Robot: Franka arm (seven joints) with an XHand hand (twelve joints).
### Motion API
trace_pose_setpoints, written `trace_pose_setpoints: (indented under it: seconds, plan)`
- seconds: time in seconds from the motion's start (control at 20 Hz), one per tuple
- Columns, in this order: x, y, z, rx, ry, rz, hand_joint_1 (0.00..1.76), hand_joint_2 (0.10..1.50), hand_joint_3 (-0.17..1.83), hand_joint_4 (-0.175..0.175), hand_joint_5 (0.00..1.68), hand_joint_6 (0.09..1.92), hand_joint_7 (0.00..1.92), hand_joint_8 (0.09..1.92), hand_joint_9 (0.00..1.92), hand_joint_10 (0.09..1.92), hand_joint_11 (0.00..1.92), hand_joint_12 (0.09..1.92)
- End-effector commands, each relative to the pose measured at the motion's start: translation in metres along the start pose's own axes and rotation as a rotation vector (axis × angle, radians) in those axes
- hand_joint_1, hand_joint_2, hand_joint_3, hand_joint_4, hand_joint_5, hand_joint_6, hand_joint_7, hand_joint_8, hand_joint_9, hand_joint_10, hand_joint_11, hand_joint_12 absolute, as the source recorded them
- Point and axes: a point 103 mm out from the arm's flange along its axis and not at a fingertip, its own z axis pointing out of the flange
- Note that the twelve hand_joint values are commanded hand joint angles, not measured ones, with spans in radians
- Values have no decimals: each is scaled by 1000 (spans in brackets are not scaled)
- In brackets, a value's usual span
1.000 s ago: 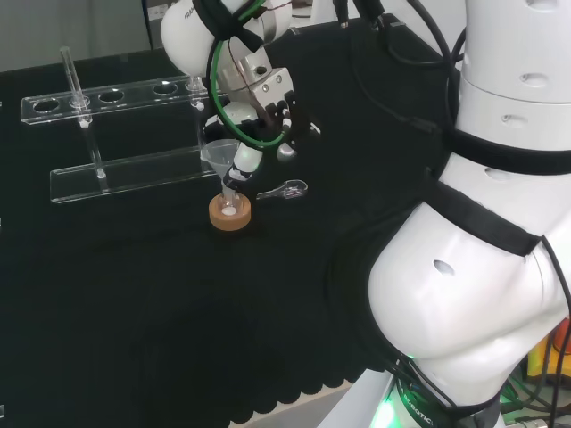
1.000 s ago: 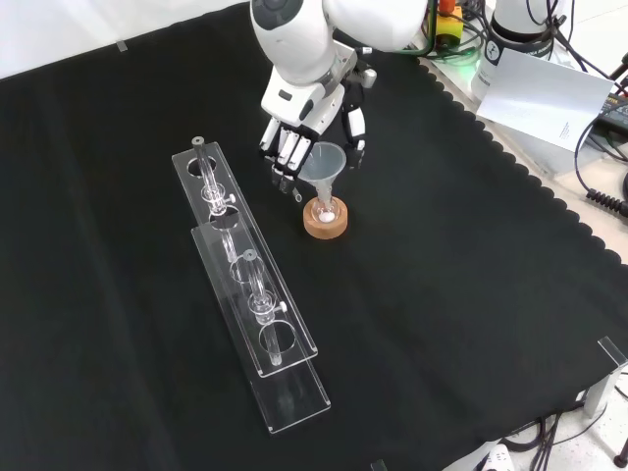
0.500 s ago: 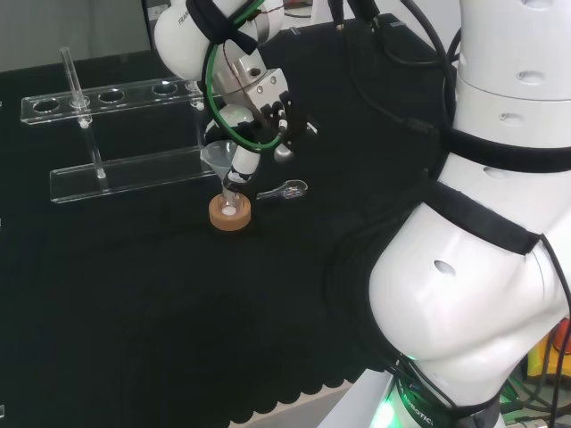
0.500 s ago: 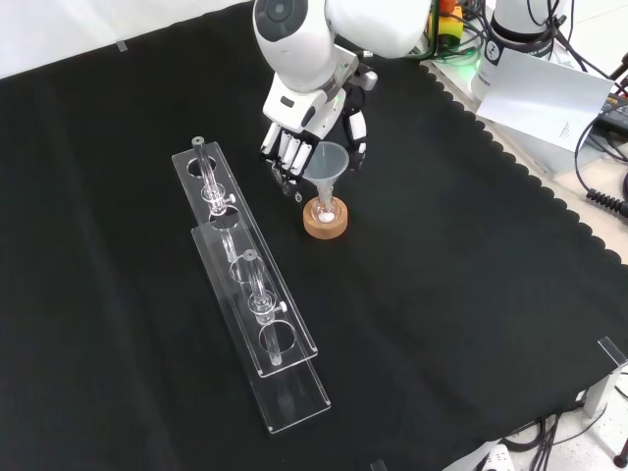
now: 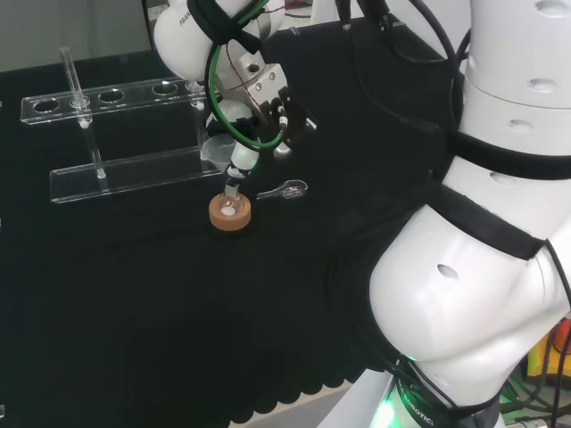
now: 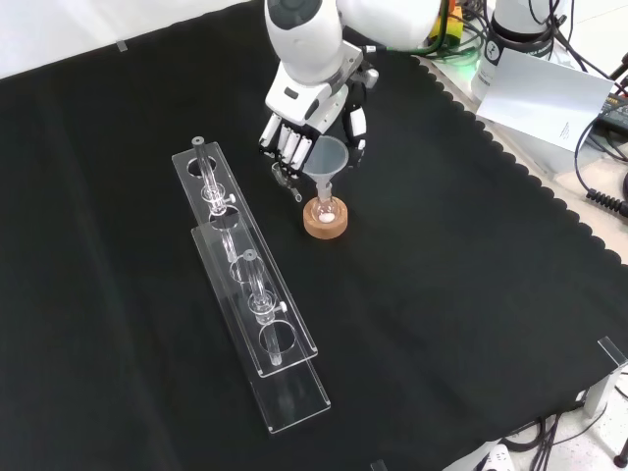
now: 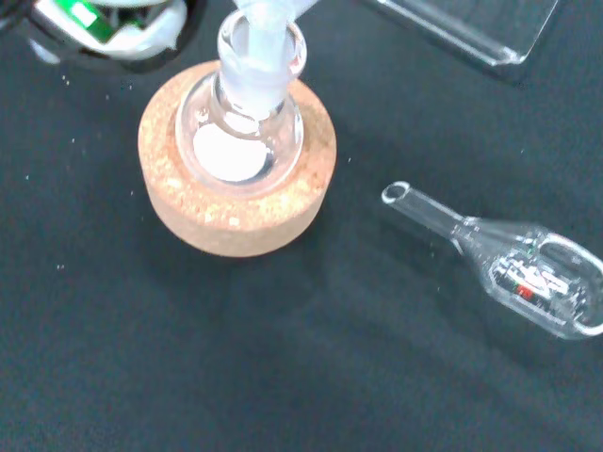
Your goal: Remove the funnel from the round-bottom flask.
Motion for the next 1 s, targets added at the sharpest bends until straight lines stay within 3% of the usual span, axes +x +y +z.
trace_pose_setpoints:
  seconds: [0.05,1.0]
  plan:
    - [-1,-5,-21,-21,-25,2,813,696,535,-29,546,670,555,746,809,619,231,1362]
    - [-34,-55,-104,-88,-39,90,809,695,542,-33,495,674,520,747,796,621,231,1362]
